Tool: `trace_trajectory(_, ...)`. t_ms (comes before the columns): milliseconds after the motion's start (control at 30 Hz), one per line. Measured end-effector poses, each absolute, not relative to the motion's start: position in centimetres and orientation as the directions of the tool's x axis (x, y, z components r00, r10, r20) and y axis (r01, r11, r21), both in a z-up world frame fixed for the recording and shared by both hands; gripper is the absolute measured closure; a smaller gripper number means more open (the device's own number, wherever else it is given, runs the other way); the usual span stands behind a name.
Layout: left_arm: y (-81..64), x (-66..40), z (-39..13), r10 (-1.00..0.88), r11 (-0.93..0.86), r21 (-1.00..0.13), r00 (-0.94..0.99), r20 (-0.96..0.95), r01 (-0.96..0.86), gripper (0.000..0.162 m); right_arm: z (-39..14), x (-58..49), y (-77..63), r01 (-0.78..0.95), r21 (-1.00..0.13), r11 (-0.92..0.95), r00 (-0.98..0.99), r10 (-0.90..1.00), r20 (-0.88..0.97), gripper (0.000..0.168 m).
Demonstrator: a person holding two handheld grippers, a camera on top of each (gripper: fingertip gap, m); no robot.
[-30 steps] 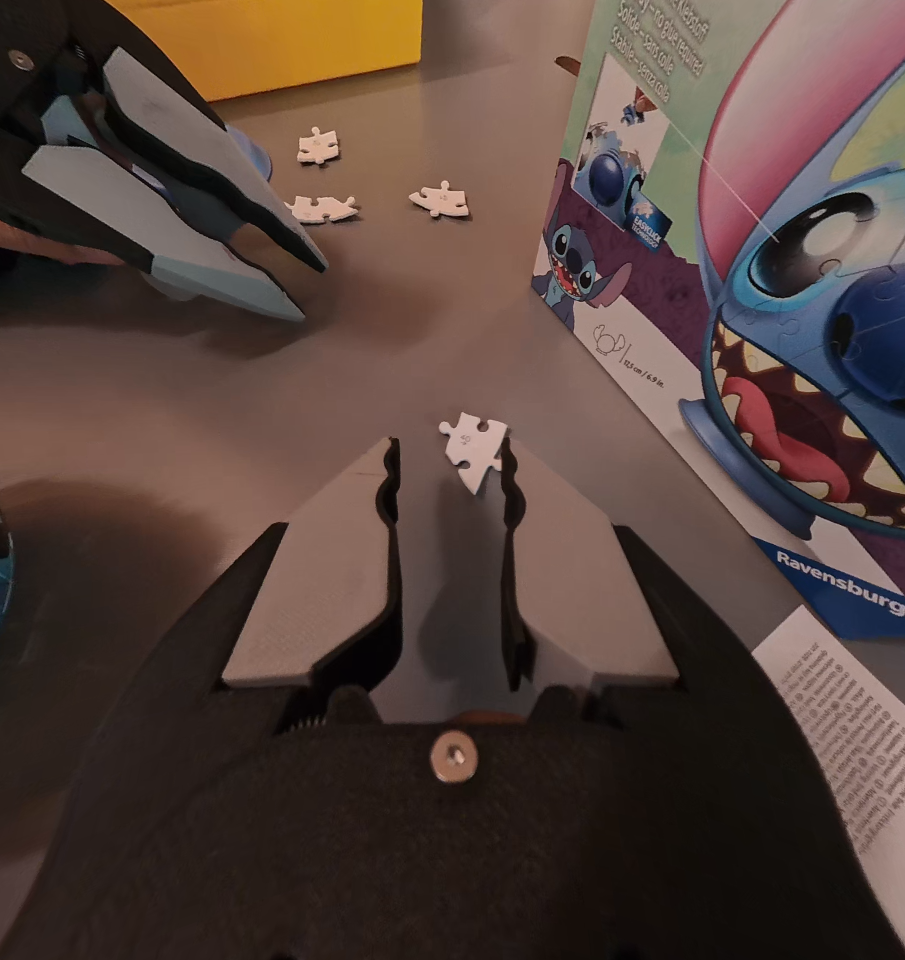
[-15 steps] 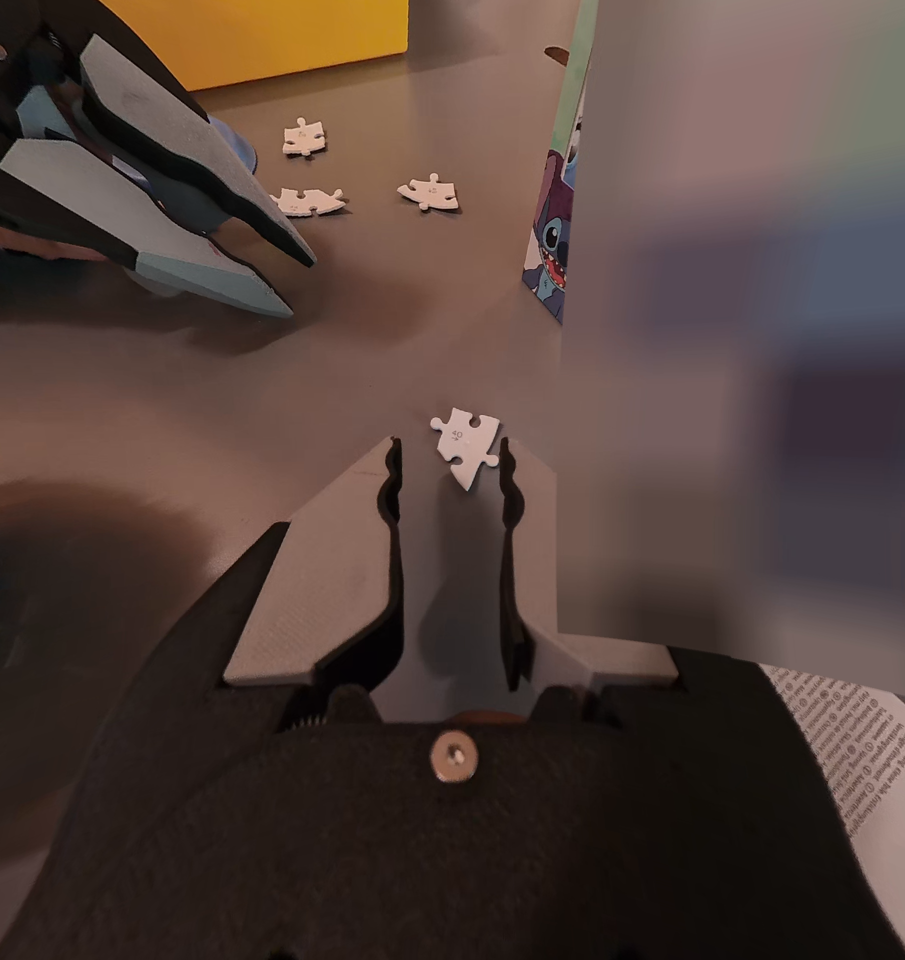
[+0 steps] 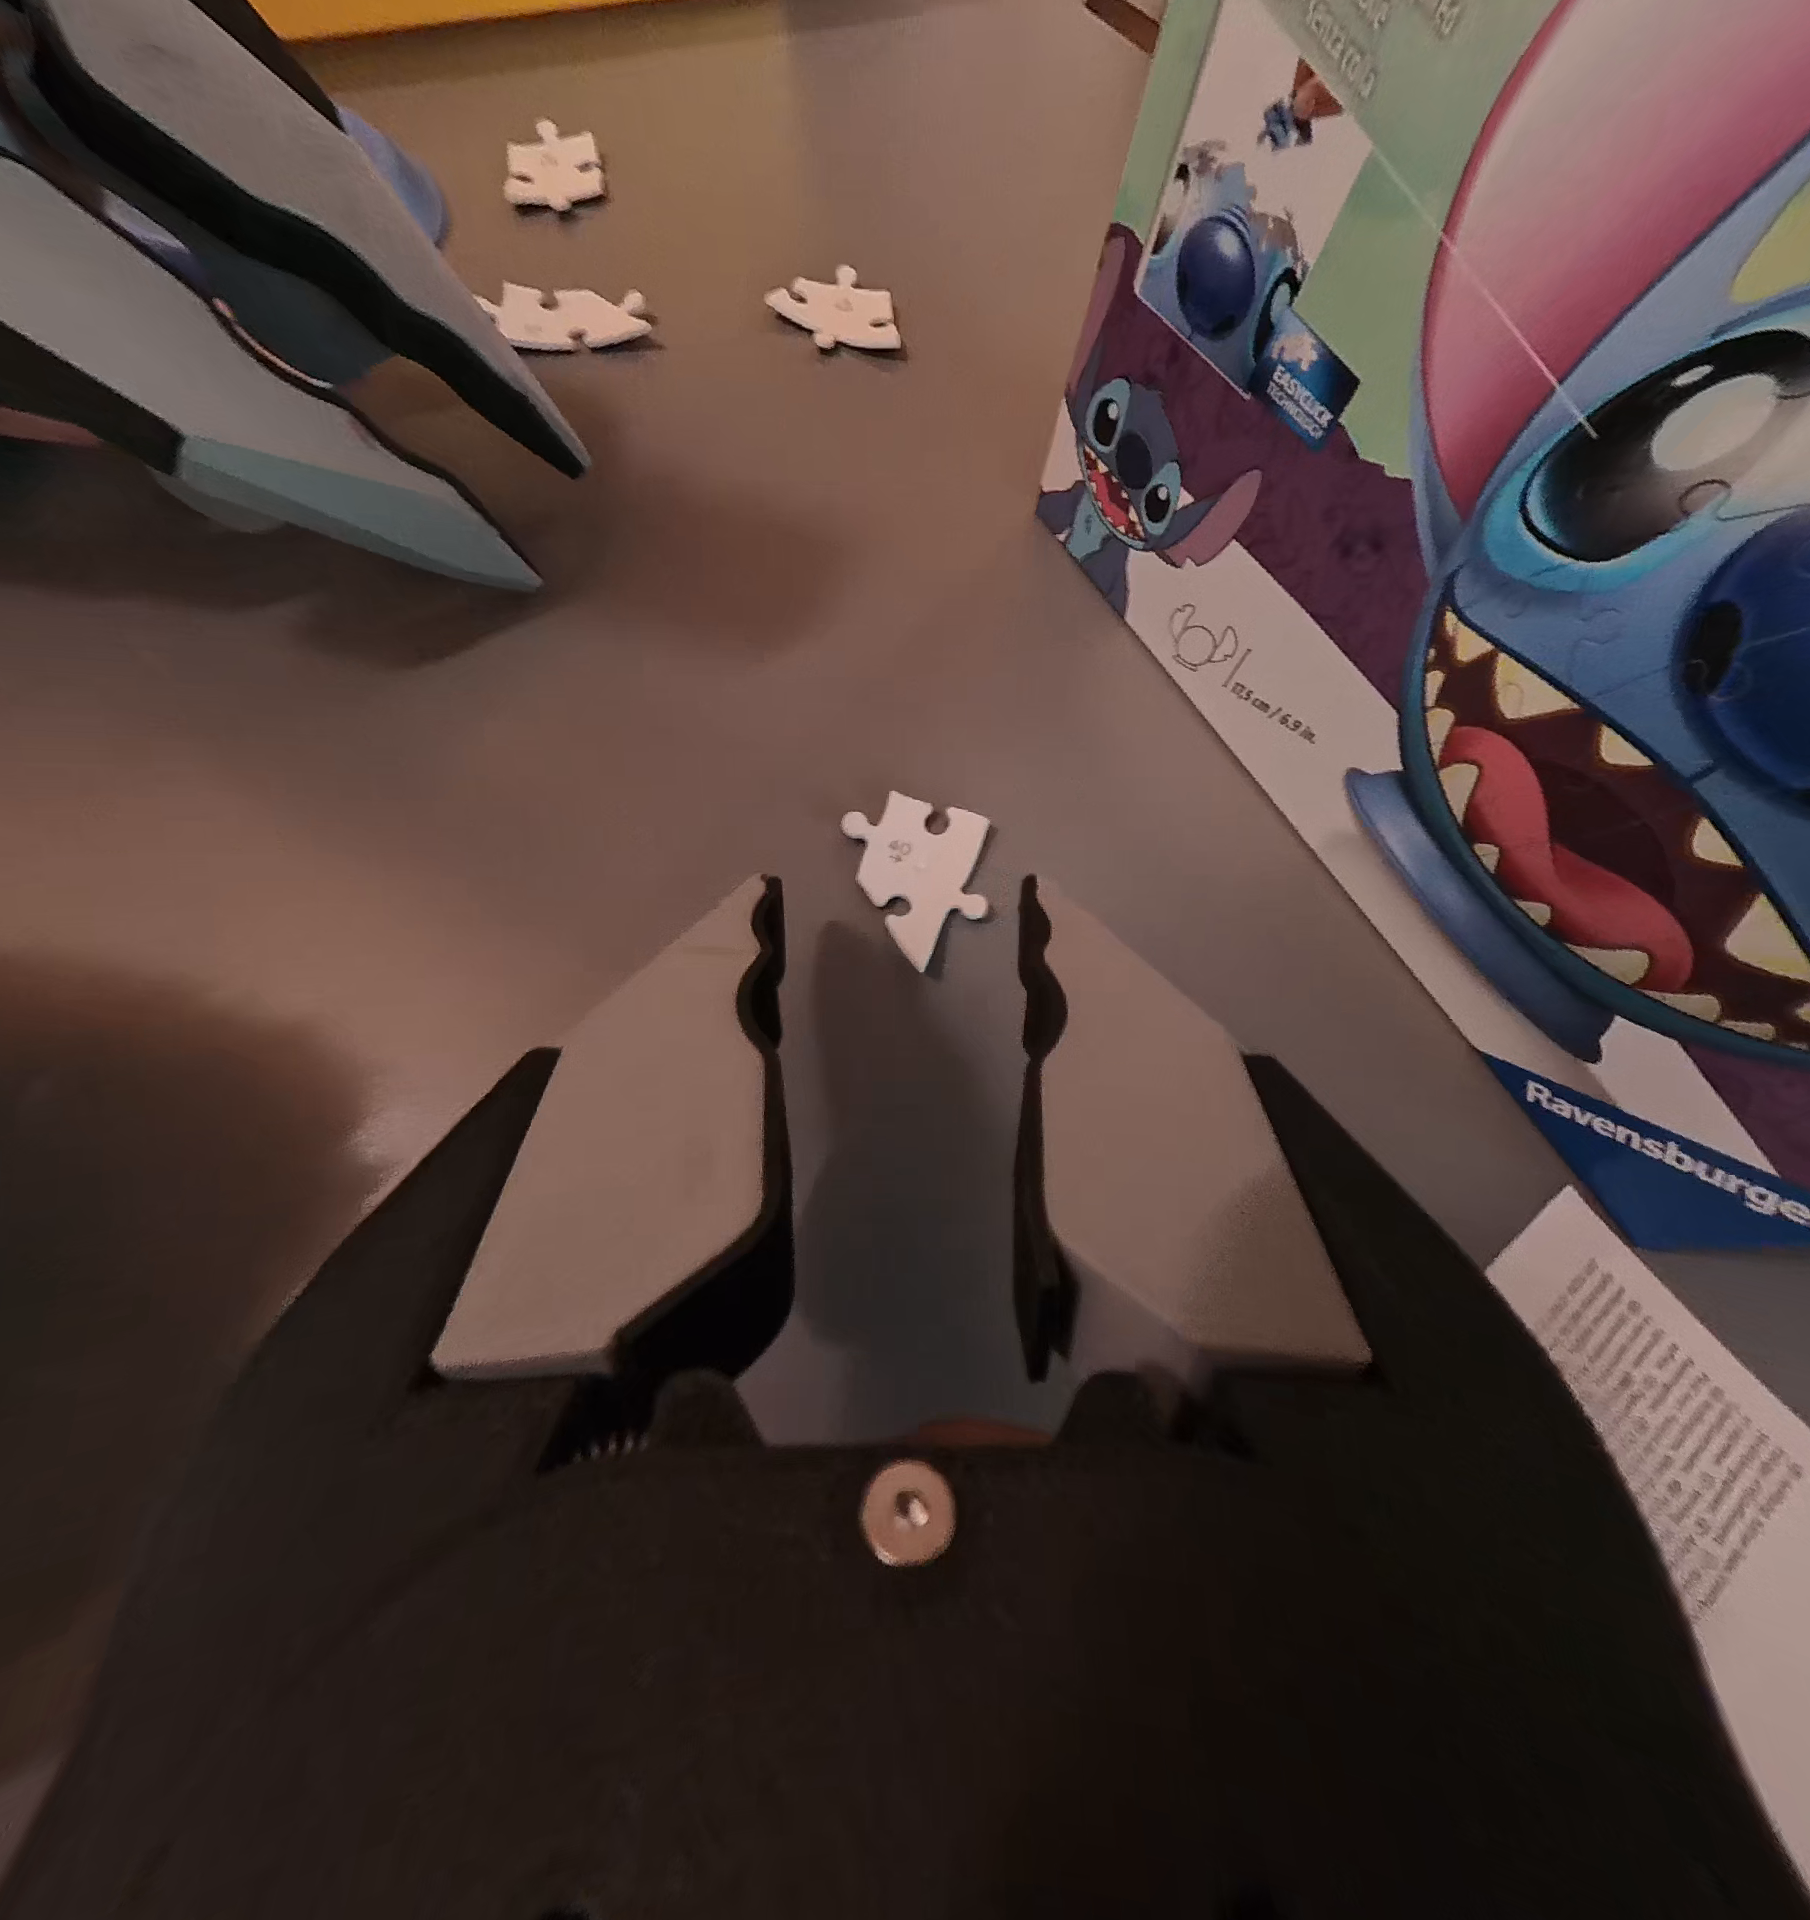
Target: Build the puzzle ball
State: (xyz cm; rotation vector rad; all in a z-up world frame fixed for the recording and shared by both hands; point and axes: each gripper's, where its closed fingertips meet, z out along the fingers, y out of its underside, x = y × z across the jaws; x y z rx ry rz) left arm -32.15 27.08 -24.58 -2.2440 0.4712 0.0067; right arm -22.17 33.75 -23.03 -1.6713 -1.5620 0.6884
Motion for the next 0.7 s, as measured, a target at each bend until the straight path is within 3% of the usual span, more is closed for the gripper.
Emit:
trace_trajectory(300, 27.2, -32.2, -24.6, -0.327, -0.592, -0.733, 0.931, -0.162, -0.335, 0.135, -24.5, -23.7, 34.5, 0.673, -0.740, 0.011, 0.180, 0.968, 0.178, 0.118)
trace_trajectory(400, 27.2, -32.2, -24.6, -0.326, -0.589, -0.732, 0.930, -0.170, -0.341, 0.135, -24.8, -24.2, 34.0, 0.675, -0.737, -0.028, 0.166, 0.979, 0.115, 0.146)
trace_trajectory(700, 27.3, -32.3, -24.6, -0.317, -0.594, -0.734, 0.934, -0.163, -0.329, 0.136, -24.1, -24.3, 33.7, 0.654, -0.757, 0.015, 0.153, 0.977, 0.151, 0.162)
